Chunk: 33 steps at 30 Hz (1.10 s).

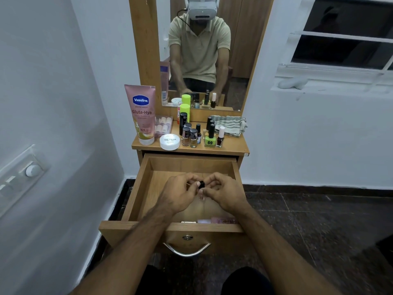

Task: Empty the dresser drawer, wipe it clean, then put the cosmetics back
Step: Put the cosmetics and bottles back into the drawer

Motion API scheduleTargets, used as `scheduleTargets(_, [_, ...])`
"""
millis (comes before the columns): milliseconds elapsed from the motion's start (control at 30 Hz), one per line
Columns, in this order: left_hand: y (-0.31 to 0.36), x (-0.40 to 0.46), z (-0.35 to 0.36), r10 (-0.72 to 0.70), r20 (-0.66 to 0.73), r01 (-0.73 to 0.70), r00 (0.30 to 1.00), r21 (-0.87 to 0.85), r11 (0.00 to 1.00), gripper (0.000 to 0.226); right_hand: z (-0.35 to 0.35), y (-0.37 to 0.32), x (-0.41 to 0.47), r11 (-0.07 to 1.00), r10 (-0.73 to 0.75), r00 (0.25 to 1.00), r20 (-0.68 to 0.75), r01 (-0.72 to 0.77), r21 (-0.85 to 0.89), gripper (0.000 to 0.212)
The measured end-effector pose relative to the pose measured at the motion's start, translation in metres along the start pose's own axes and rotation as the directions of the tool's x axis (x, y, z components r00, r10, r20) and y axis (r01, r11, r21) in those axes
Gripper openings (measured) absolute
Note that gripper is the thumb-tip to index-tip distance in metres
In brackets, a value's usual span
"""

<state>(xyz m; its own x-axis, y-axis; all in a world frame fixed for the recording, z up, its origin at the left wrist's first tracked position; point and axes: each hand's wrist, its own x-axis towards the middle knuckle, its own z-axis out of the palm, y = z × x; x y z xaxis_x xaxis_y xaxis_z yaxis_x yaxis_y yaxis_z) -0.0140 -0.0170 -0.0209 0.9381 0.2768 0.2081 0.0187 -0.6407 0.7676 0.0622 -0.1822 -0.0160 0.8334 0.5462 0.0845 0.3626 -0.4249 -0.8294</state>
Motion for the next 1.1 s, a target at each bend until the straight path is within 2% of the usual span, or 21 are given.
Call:
scheduleTargets(133, [0.003,-0.002,-0.002,-0.001,0.031,0.001,1.000,0.002,1.000,0.018,-0.002,-0.007,-0.004,1.000,-0.016,1.000,-0.005,0.016,-0.006,0.025])
scheduleTargets(333, [0.005,0.000,-0.004,-0.063,0.007,0.061,0.998,0.139,0.988,0.021,-0.008,-0.004,0.001,0.983,-0.010,0.997,-0.073,-0.004,-0.183,0.022])
scheduleTargets(500, [0.009,0.000,-0.003,-0.065,0.004,0.063,0.998,0.200,0.978,0.029,-0.040,-0.004,0.023,0.835,-0.076,0.977,-0.201,-0.047,-0.548,0.023])
scheduleTargets(600, [0.010,-0.001,-0.004,-0.073,0.005,0.071,0.997,0.204,0.976,0.029,-0.044,0.004,0.040,0.722,-0.042,0.982,-0.183,-0.097,-0.685,0.025])
scheduleTargets(800, [0.007,0.000,-0.002,-0.093,0.014,0.088,0.996,0.214,0.973,0.031,-0.030,0.008,0.055,0.674,0.010,0.963,-0.268,-0.204,-0.710,0.024])
scheduleTargets(1100, [0.008,0.000,-0.002,-0.091,0.019,0.085,0.996,0.209,0.974,0.032,-0.030,0.010,0.054,0.598,-0.044,0.965,-0.260,-0.183,-0.781,0.029])
